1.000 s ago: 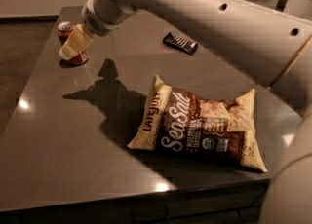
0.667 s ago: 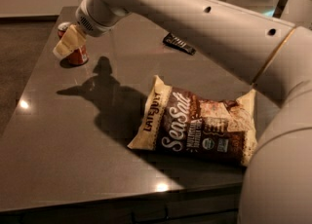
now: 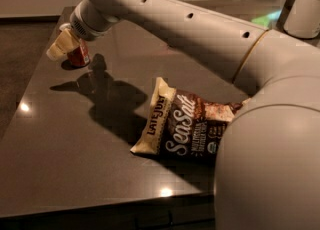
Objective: Move coke can near brown chip bag
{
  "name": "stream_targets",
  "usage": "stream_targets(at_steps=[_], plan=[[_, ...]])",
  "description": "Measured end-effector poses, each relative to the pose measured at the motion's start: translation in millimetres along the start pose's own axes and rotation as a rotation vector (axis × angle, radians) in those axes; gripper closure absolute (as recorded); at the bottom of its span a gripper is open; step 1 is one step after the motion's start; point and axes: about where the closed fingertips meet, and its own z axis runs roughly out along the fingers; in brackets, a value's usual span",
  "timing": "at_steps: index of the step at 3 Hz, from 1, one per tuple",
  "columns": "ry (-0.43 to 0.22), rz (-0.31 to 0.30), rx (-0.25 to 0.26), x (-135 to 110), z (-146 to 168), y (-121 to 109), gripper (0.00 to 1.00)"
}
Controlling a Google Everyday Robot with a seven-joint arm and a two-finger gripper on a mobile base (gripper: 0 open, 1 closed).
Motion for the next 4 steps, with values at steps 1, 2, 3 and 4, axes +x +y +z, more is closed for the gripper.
stream_targets(at_steps=[1,2,3,4], plan=[[-0.002,0.001,0.008,-5,16,-6,0.00],[0.001,-0.004,0.022,-10,27,-11,0.00],[0.005,-0.006,0.026,-13,34,-14,0.16],[0.004,-0.005,0.020,-15,36,-14,0.39]])
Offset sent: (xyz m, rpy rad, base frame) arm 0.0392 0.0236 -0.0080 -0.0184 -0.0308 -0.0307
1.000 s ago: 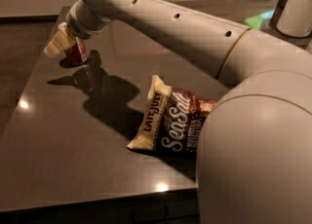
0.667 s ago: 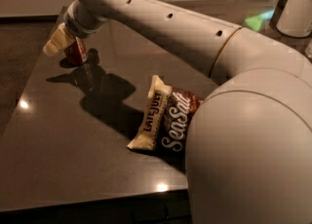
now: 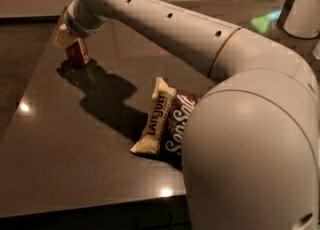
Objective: Move coke can near brown chip bag
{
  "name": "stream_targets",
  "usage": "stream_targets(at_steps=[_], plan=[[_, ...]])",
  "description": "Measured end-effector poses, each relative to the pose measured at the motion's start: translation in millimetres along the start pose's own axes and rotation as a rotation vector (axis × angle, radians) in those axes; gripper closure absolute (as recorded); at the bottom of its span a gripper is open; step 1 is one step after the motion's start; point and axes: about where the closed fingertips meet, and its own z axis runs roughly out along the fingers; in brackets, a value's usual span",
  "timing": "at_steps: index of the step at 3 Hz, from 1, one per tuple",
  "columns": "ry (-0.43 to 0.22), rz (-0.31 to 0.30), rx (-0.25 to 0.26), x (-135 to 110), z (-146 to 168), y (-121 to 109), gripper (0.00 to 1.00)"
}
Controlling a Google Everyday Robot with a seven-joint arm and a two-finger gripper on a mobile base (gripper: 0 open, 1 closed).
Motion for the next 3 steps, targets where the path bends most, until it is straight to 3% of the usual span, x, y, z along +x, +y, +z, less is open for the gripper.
stream_targets(at_steps=[2,3], plan=[[-0.026,-0.010,-0.014,2,-40,7,0.86],[-0.030,-0.013,-0.002,12,-81,15,1.00]])
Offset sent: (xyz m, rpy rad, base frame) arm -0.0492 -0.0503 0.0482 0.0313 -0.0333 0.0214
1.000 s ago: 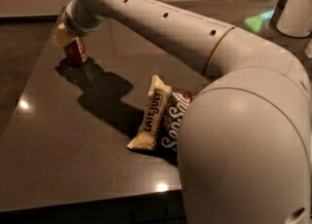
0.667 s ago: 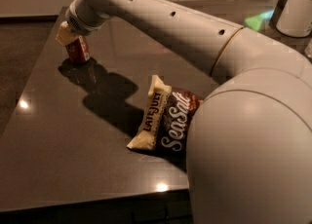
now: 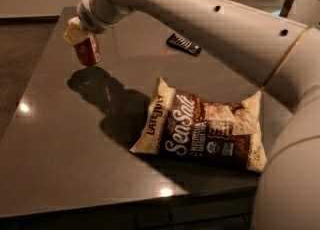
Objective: Move coke can near brown chip bag
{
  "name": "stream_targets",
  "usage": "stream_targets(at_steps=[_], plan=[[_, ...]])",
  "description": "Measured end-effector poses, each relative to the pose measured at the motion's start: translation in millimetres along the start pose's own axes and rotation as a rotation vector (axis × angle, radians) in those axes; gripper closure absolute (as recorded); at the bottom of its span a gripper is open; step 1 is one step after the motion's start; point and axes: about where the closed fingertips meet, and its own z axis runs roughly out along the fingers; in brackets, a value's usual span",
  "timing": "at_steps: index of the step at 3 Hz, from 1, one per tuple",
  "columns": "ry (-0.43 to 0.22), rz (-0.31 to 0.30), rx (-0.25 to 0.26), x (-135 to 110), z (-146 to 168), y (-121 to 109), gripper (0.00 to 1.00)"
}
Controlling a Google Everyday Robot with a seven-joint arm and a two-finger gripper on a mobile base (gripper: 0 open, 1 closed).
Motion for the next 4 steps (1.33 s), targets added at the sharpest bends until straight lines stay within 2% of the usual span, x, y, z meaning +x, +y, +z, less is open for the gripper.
stream_targets(at_steps=[2,3,4], plan=[[0.039,0.007,0.054,39,-67,14,1.00],[0.049,0.036,0.052,64,-89,15,1.00],[0.047,0.082,0.020,90,-107,15,1.00]])
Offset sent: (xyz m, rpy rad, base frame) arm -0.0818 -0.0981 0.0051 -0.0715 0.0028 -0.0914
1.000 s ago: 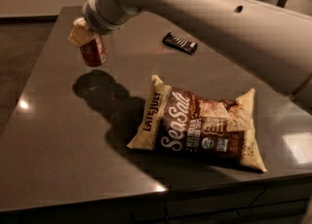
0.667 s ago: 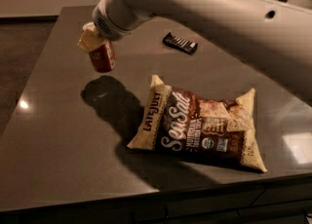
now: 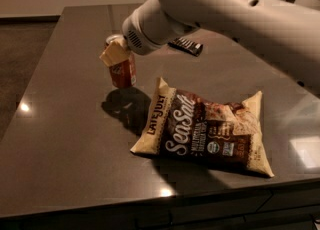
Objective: Move coke can near brown chip bag
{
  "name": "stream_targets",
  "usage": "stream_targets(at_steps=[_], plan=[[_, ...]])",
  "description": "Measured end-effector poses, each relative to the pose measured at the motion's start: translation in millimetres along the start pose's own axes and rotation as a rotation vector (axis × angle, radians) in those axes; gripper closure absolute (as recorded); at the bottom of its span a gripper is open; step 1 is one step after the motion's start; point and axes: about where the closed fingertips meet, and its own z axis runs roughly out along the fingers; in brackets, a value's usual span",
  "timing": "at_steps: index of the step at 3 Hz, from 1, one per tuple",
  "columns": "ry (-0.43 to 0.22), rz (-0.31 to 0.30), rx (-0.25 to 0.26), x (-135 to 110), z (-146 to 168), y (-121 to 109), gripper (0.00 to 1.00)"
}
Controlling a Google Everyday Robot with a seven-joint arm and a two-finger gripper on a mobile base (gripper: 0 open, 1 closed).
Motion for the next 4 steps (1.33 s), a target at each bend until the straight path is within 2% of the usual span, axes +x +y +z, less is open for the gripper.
stream_targets(at_steps=[1,2,4], plan=[[-0.015,0.032,-0.027,20,-9,0,1.00],[-0.015,0.050,-0.035,36,-12,0,0.82],[-0.001,0.048,-0.048,51,-6,1,0.36]])
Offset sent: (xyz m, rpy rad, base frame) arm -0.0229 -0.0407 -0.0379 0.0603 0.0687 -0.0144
